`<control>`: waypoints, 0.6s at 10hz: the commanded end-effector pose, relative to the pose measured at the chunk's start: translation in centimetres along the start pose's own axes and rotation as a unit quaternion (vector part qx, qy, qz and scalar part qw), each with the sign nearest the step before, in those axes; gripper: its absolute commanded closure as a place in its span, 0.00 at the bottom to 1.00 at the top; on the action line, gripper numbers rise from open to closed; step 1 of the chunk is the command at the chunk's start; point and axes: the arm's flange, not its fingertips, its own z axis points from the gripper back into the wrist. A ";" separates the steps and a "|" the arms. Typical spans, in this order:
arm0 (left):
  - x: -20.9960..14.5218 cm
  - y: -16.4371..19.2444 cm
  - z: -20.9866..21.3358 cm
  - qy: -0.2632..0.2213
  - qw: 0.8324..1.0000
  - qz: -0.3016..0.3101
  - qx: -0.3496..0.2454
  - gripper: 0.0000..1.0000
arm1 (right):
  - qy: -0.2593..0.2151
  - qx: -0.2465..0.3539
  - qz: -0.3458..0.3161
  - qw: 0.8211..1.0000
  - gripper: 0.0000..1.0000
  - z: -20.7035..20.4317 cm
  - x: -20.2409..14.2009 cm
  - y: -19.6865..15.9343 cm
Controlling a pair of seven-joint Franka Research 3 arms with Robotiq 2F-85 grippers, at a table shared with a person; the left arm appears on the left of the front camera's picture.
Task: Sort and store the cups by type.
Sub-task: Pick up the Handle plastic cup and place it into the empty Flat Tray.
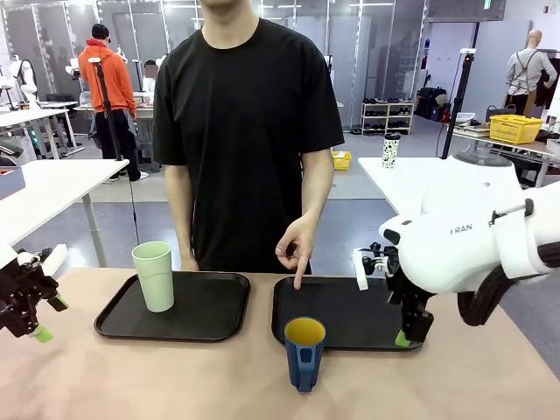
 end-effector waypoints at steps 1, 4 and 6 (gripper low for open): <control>-0.1 -0.1 0.0 -0.003 1.000 -0.008 -0.005 0.00 | -0.075 0.005 0.008 0.997 0.00 -1.9 -0.7 0.7; -0.1 -0.1 0.0 -0.003 1.000 -0.008 -0.005 0.00 | -0.183 0.012 0.014 0.983 0.00 -5.1 -0.6 1.4; -0.1 -0.1 0.0 -0.003 1.000 -0.008 -0.005 0.00 | -0.253 0.011 0.029 0.967 0.00 -6.7 -1.7 1.4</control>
